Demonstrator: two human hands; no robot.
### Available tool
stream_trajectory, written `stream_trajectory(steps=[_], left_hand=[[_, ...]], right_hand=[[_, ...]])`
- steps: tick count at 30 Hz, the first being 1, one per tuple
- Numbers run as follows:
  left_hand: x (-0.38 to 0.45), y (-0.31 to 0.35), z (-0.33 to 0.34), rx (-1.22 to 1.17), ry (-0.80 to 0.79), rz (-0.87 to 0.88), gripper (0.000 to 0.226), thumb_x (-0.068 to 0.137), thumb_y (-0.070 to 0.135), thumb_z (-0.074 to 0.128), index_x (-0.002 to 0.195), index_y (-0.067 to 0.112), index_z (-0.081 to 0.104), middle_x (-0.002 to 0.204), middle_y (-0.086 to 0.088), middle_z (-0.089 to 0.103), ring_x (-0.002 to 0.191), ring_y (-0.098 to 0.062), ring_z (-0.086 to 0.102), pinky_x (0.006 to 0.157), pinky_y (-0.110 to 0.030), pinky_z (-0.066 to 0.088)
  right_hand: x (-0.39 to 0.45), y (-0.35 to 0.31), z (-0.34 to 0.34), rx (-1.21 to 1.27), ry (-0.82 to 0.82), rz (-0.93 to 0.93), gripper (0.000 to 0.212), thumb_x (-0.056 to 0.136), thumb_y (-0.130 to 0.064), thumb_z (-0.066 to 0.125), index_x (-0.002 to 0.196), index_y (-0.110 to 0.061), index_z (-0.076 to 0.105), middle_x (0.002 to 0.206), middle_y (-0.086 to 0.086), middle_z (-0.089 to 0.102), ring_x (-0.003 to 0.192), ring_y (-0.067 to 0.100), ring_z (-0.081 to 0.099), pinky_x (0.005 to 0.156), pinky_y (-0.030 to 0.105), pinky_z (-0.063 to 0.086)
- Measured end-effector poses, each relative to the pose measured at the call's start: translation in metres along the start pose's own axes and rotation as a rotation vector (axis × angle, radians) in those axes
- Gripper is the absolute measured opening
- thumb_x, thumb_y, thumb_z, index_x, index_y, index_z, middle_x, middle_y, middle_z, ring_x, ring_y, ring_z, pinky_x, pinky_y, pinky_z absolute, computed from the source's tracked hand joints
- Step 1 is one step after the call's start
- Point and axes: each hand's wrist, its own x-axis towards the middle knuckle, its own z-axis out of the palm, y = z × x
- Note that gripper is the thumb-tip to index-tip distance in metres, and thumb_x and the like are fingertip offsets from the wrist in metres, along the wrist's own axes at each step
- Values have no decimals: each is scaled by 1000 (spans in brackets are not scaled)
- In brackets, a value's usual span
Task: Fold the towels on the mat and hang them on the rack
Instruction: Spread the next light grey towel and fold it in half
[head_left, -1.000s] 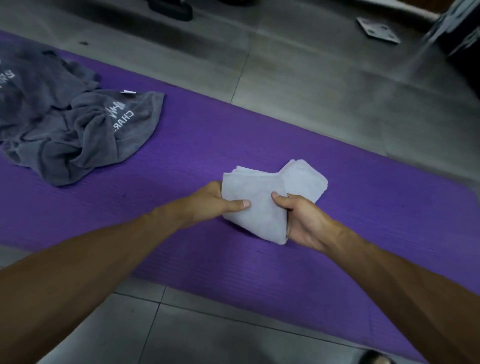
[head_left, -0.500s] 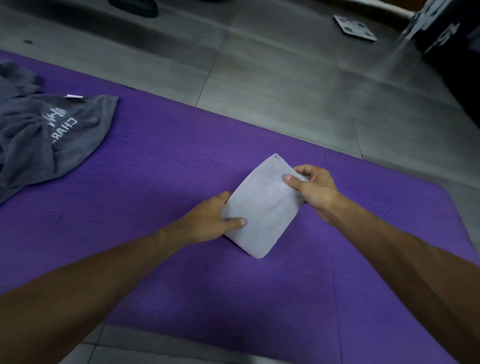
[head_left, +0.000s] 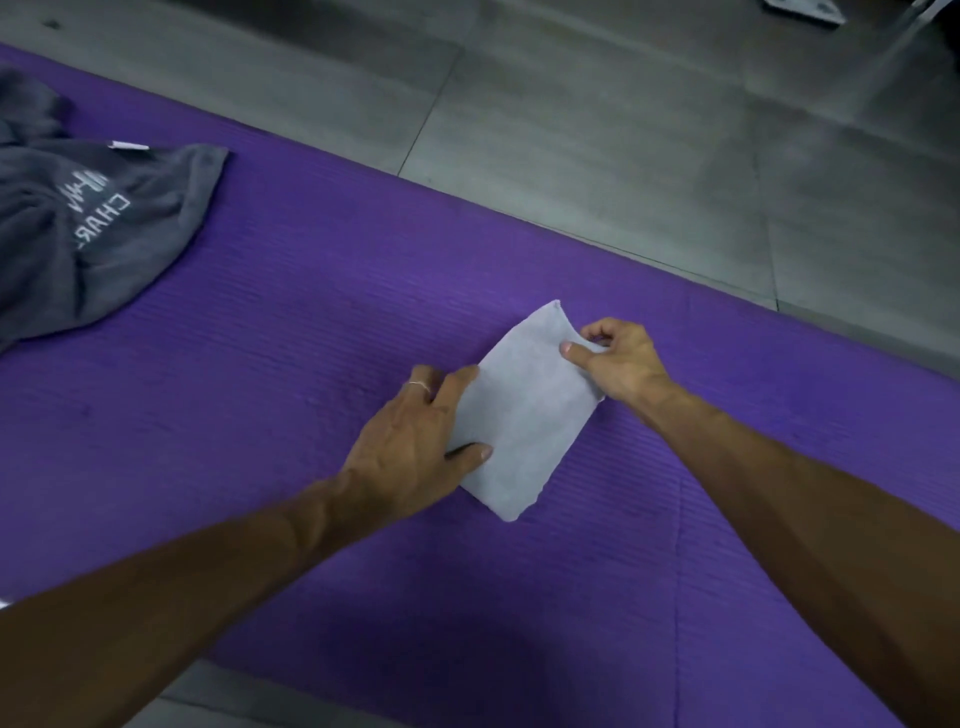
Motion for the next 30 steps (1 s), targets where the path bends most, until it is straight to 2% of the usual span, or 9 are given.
stream_trajectory(steps=[4,7,10,13,17,22,25,27,30], left_hand=[[7,-2,9,240,64,618,61,74,9,64,133,20,55,141,-7,51,126,-30,51,99,-45,47],[5,-12,18,297,-59,686,51,86,17,43,136,17,54,142,-4,52,132,-23,47,107,-43,42],[0,-20,25,321,-83,681,48,97,32,40,143,18,45,149,-3,44,139,-22,37,114,-42,31],[-4,-25,29,352,-88,685,53,99,38,39,148,18,38,154,-3,36,144,-21,28,118,-41,20],[-3,-27,32,285,-93,666,63,96,48,46,150,19,33,157,0,29,147,-19,21,119,-41,20],[4,-28,30,313,-104,680,72,89,54,53,150,21,33,157,0,30,146,-18,23,119,-38,16],[5,-28,32,371,-74,678,73,87,54,54,149,21,34,155,0,34,143,-20,29,118,-37,16],[3,-27,36,363,-38,687,74,85,52,60,148,20,37,153,-1,37,142,-21,33,116,-40,22],[5,-22,39,385,49,699,78,78,50,71,143,20,40,148,-2,45,136,-23,42,111,-42,33]], right_hand=[[-1,-9,5,-378,73,-68,39,83,-34,69,116,-17,59,116,4,60,107,23,55,89,36,47],[-21,-19,17,-758,269,-584,28,85,-21,56,112,-14,58,112,8,56,105,33,51,82,41,40],[-42,-13,41,-624,-6,-1001,33,88,-21,46,116,-13,62,127,8,58,119,30,52,96,43,41],[-30,3,42,-844,-363,-958,58,97,-46,16,148,-26,35,159,0,25,148,18,15,119,43,11],[14,14,12,-1132,-305,-759,71,87,-65,-6,152,-37,-7,162,-4,-7,149,16,-9,117,51,-9],[11,5,6,-1151,-30,-731,61,97,-47,11,154,-24,14,162,7,10,149,29,5,115,57,-4],[-16,17,9,-1039,-220,-1061,53,100,-38,23,148,-18,34,157,9,28,146,27,22,118,53,9],[-23,33,-4,-1065,-408,-993,58,100,-51,10,154,-31,9,163,-4,2,150,18,2,120,48,1],[-6,37,-21,-1155,-353,-768,57,94,-58,-4,147,-42,-18,155,-16,-23,148,15,-16,117,50,-12]])
